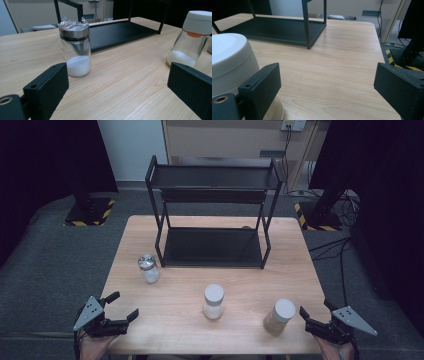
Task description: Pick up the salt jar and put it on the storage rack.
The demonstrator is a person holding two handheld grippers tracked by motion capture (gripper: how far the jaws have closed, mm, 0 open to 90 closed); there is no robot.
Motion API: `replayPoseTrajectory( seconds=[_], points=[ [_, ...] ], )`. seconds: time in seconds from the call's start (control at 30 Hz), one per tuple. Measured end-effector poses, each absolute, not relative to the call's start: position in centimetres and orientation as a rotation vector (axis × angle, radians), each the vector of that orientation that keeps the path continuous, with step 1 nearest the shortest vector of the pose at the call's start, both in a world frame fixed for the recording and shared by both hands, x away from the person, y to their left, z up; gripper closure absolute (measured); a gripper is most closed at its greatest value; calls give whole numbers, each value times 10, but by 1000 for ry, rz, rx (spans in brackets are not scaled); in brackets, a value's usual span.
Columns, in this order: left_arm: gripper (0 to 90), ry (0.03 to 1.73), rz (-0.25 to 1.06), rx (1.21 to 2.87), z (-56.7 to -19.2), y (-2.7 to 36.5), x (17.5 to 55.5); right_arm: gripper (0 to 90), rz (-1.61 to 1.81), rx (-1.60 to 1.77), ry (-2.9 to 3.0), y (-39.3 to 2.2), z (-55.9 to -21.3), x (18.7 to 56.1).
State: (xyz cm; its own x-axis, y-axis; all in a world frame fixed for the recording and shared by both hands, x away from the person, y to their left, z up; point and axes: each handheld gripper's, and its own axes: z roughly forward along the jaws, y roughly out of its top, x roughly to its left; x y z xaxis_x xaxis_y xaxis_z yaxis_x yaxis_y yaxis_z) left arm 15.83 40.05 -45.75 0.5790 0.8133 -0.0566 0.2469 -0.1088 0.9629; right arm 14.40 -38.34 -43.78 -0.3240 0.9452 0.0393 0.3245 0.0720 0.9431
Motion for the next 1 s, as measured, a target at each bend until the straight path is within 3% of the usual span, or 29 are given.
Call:
replayPoseTrajectory(
  seconds=[1.0],
  points=[
    [24,910,599,1657,-457,400,159,84,1267,1234,1729,-381,-437,138]
  ],
)
